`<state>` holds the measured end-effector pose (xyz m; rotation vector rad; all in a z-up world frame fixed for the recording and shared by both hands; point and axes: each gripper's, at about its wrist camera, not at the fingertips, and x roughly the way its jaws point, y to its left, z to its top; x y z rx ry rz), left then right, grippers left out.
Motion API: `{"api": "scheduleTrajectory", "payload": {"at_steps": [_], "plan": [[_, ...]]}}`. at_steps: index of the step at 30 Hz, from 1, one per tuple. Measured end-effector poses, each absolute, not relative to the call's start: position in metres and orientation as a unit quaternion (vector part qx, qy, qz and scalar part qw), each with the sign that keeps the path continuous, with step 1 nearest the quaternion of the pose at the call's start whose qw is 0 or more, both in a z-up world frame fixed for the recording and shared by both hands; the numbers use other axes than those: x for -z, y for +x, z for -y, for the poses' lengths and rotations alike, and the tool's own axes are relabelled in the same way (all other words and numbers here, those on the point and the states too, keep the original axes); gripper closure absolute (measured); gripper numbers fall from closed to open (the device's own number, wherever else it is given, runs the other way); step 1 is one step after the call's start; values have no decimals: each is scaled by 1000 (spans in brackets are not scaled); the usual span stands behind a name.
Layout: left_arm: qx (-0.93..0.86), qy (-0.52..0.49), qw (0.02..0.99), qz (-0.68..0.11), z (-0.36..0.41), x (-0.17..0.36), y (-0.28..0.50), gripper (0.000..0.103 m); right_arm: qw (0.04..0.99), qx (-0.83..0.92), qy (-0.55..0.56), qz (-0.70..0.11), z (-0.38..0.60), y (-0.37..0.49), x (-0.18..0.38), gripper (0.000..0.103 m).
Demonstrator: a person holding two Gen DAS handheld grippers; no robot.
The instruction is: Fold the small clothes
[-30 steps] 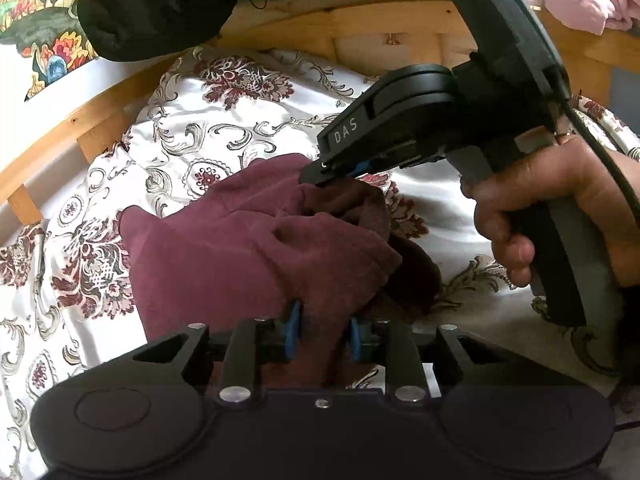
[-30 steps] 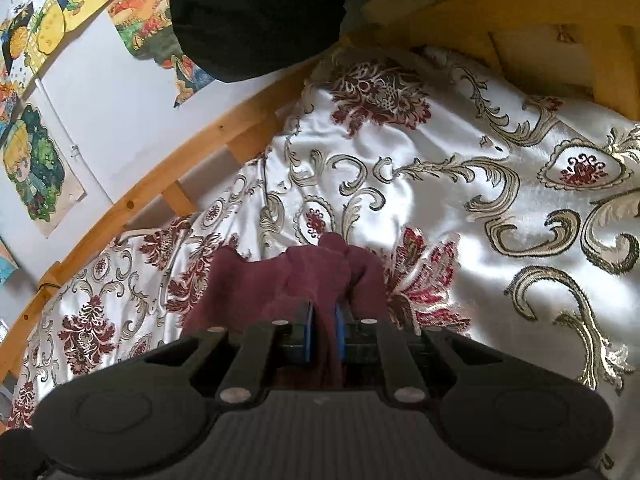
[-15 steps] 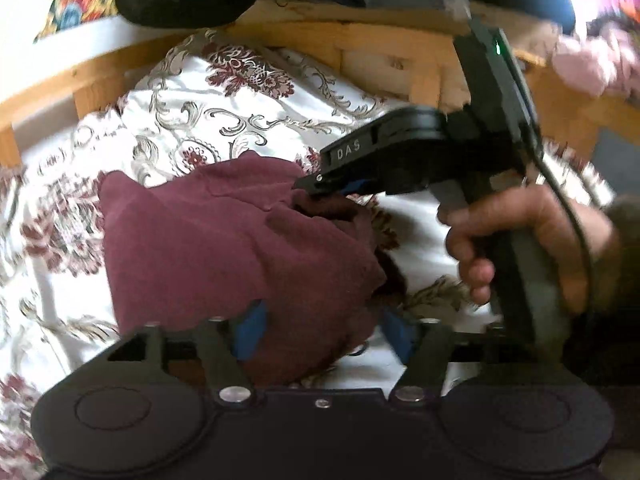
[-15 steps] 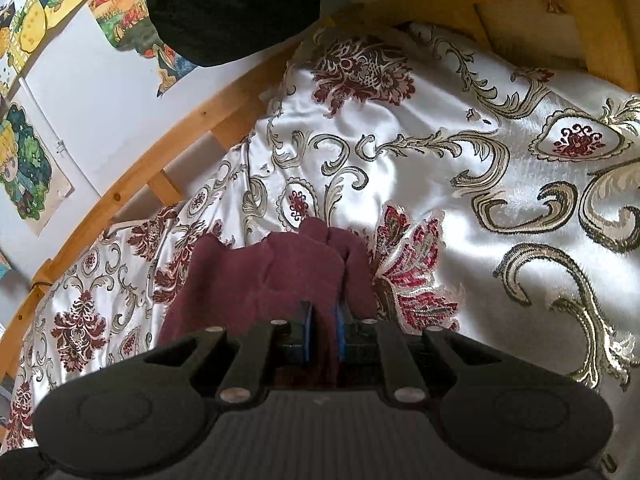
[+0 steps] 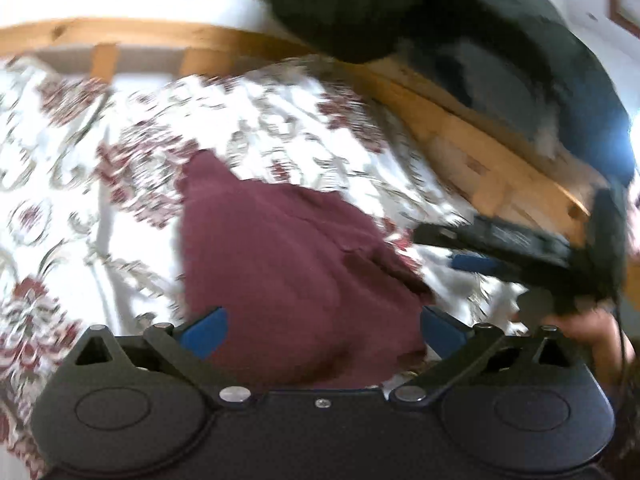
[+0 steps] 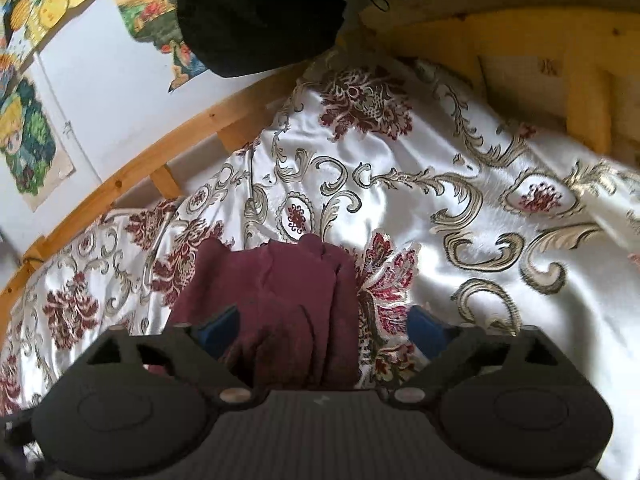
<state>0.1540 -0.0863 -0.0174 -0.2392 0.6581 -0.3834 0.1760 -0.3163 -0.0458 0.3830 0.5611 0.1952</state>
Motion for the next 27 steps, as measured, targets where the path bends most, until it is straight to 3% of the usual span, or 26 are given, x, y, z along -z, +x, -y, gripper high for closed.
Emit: {"api": "scheduleTrajectory", "payload": {"at_steps": [11, 17, 27], "plan": [[91, -206, 895, -384, 35, 40, 185, 1, 934, -125, 137, -305, 285, 152, 51, 0], [73, -183, 879, -434, 42, 61, 187, 1, 932, -112, 127, -321, 266, 153, 77, 0], [71, -180, 877, -439, 43, 79, 184, 1, 911, -141, 77, -379, 270, 162, 88, 0]]}}
